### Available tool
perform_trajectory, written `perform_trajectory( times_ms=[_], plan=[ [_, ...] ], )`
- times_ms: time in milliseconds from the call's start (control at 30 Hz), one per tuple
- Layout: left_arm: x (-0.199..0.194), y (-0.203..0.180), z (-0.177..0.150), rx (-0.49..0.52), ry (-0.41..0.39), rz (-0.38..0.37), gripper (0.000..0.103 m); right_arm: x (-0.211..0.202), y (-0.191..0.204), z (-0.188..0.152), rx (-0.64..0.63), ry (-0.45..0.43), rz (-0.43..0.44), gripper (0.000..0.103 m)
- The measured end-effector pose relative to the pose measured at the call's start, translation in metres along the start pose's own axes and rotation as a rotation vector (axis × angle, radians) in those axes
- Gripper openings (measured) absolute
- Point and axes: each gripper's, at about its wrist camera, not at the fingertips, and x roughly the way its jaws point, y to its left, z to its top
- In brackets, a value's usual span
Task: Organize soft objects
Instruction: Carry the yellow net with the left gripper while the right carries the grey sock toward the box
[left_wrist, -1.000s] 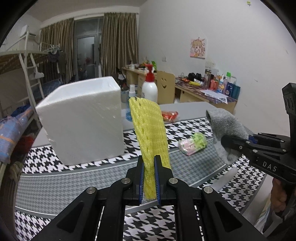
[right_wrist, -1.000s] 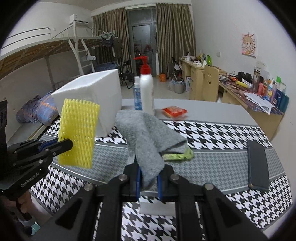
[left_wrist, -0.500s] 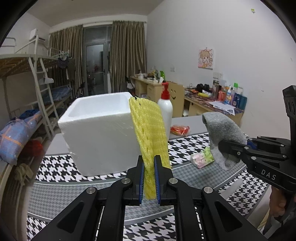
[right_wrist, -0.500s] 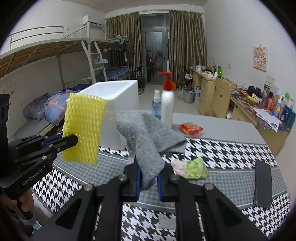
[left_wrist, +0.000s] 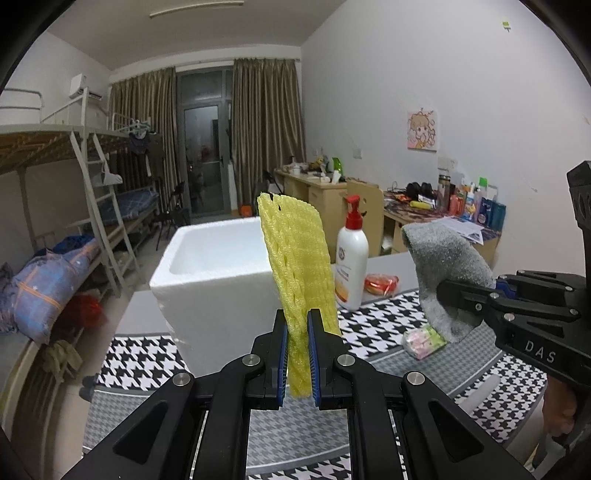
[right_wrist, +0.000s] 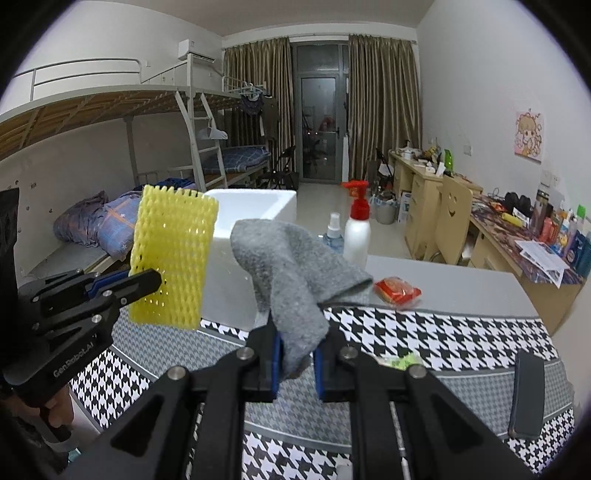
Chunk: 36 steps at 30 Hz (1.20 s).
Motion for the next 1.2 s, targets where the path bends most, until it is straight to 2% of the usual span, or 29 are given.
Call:
perform_trajectory(
  times_ms=[1200],
  plan=[
    [0.006, 0.029, 0.050, -0.010, -0.075, 0.061, 0.011, 0.016, 0.024, 0.059, -0.045, -0.051, 0.017, 0.018]
  ],
)
